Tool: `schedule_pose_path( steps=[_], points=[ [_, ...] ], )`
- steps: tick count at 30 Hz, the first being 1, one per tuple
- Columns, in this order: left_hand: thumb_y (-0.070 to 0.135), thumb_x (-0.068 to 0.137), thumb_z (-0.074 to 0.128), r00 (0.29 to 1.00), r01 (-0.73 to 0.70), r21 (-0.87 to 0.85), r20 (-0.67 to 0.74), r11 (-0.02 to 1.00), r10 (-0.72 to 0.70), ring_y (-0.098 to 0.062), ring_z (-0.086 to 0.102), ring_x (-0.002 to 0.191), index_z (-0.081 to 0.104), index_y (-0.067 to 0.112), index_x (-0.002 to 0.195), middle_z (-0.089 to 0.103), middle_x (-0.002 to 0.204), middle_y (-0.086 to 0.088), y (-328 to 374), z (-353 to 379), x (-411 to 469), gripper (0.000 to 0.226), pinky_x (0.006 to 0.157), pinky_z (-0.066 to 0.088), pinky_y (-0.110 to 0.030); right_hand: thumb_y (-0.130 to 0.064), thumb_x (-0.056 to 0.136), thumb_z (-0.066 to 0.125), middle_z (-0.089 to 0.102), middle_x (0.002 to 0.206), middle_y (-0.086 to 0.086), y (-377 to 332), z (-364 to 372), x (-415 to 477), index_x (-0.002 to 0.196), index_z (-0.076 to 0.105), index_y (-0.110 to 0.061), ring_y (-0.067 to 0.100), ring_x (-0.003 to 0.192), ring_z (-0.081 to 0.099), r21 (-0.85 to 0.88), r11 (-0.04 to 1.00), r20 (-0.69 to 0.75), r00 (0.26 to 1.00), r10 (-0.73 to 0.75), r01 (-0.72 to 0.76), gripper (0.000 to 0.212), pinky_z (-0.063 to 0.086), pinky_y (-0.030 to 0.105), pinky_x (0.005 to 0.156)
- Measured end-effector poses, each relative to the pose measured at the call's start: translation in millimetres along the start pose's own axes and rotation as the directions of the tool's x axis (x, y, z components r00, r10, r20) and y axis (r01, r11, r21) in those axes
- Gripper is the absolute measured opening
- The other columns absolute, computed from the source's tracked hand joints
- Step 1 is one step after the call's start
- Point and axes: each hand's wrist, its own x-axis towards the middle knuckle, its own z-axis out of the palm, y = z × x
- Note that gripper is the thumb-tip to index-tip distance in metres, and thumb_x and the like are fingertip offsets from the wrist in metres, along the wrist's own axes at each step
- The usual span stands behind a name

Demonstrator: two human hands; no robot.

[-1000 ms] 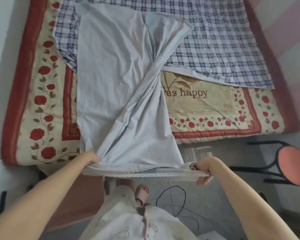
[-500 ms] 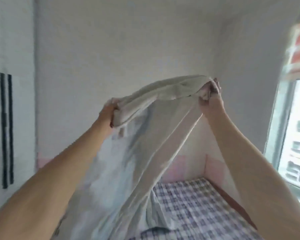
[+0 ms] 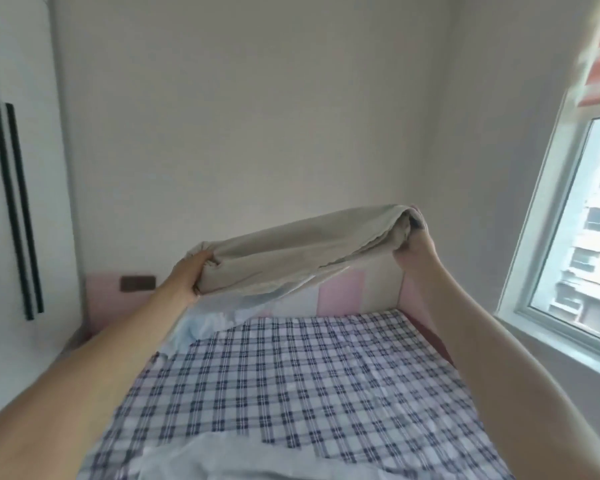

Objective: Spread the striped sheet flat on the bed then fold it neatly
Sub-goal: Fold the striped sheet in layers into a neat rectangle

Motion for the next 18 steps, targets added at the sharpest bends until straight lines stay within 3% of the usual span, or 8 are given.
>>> schedule_pose_path(
  steps=[1, 3, 5, 7, 10, 12, 14, 18],
  points=[
    [0.02, 0.086, 0.062, 0.997, 0.071, 0.028, -0.03, 0.997, -0.07, -0.023, 0.059, 0.086, 0.062, 0.016, 0.094, 0.062, 0.098, -0.011, -29.4, -7.6, -11.4, 0.009, 0.073, 0.051, -0.034, -0.008, 0.094, 0.051, 0.069, 0.082, 0.001, 20.9, -23.1, -15.6, 0.111, 0.054, -0.019, 0.019, 0.084, 0.063, -0.007, 0.998, -0.021, 0.998, 0.063, -0.063, 0.021, 0.056, 0.027, 0.066],
    [0.022, 0.088, 0.062, 0.98, 0.184, 0.066, -0.085, 0.981, -0.178, -0.022, 0.058, 0.083, 0.059, 0.013, 0.1, 0.061, 0.094, -0.009, -86.2, -24.2, -25.0, 0.014, 0.073, 0.05, -0.034, -0.012, 0.094, 0.052, 0.069, 0.084, 0.002, 61.4, -66.6, -43.9, 0.104, 0.06, -0.019, 0.022, 0.087, 0.064, -0.06, 0.978, -0.111, 0.975, 0.193, -0.2, 0.014, 0.057, 0.032, 0.069],
    [0.017, 0.089, 0.06, 0.946, 0.299, 0.082, -0.156, 0.951, -0.284, -0.021, 0.057, 0.08, 0.057, 0.014, 0.101, 0.059, 0.091, -0.006, -151.1, -45.5, -42.6, 0.013, 0.067, 0.05, -0.034, -0.015, 0.093, 0.053, 0.071, 0.089, 0.004, 102.5, -115.4, -81.2, 0.105, 0.065, -0.017, 0.025, 0.09, 0.065, -0.145, 0.935, -0.226, 0.931, 0.287, -0.324, 0.017, 0.057, 0.034, 0.072],
    [0.014, 0.09, 0.058, 0.911, 0.368, 0.069, -0.225, 0.927, -0.345, -0.02, 0.054, 0.074, 0.055, 0.013, 0.092, 0.055, 0.087, -0.005, -202.8, -67.1, -57.9, 0.003, 0.06, 0.046, -0.033, -0.013, 0.094, 0.051, 0.071, 0.088, 0.002, 131.1, -154.6, -117.8, 0.105, 0.065, -0.018, 0.023, 0.086, 0.066, -0.206, 0.898, -0.299, 0.898, 0.321, -0.39, 0.019, 0.056, 0.029, 0.065],
    [0.021, 0.09, 0.059, 0.825, 0.521, 0.111, -0.321, 0.847, -0.465, -0.025, 0.056, 0.081, 0.058, 0.009, 0.106, 0.057, 0.103, -0.01, -302.9, -103.8, -81.4, 0.02, 0.058, 0.044, -0.03, -0.015, 0.096, 0.051, 0.07, 0.096, 0.003, 189.5, -225.2, -178.2, 0.111, 0.066, -0.019, 0.021, 0.085, 0.067, -0.256, 0.803, -0.442, 0.804, 0.398, -0.538, 0.022, 0.057, 0.031, 0.065],
    [0.023, 0.087, 0.062, 0.77, 0.593, 0.124, -0.378, 0.796, -0.514, -0.026, 0.055, 0.09, 0.059, 0.009, 0.097, 0.056, 0.114, -0.013, -357.1, -125.9, -101.4, 0.017, 0.061, 0.044, -0.029, -0.017, 0.096, 0.051, 0.07, 0.102, 0.005, 220.8, -270.2, -214.4, 0.117, 0.065, -0.017, 0.022, 0.085, 0.067, -0.246, 0.745, -0.503, 0.739, 0.449, -0.62, 0.025, 0.057, 0.03, 0.062],
    [0.023, 0.087, 0.064, 0.687, 0.683, 0.14, -0.455, 0.717, -0.566, -0.028, 0.054, 0.098, 0.058, 0.009, 0.086, 0.055, 0.121, -0.015, -429.1, -153.4, -129.9, 0.015, 0.064, 0.045, -0.03, -0.017, 0.095, 0.052, 0.071, 0.096, 0.004, 265.9, -321.3, -260.8, 0.113, 0.066, -0.017, 0.02, 0.077, 0.068, -0.273, 0.643, -0.582, 0.655, 0.481, -0.715, 0.023, 0.055, 0.027, 0.058],
    [0.018, 0.088, 0.066, 0.57, 0.793, 0.172, -0.548, 0.585, -0.612, -0.023, 0.051, 0.102, 0.054, 0.008, 0.101, 0.052, 0.13, -0.016, -530.3, -196.1, -188.1, 0.021, 0.077, 0.044, -0.031, -0.008, 0.097, 0.043, 0.069, 0.081, 0.0, 317.5, -390.2, -347.1, 0.113, 0.064, -0.014, 0.017, 0.068, 0.062, -0.327, 0.445, -0.663, 0.538, 0.52, -0.834, 0.027, 0.051, 0.023, 0.053]
  ],
)
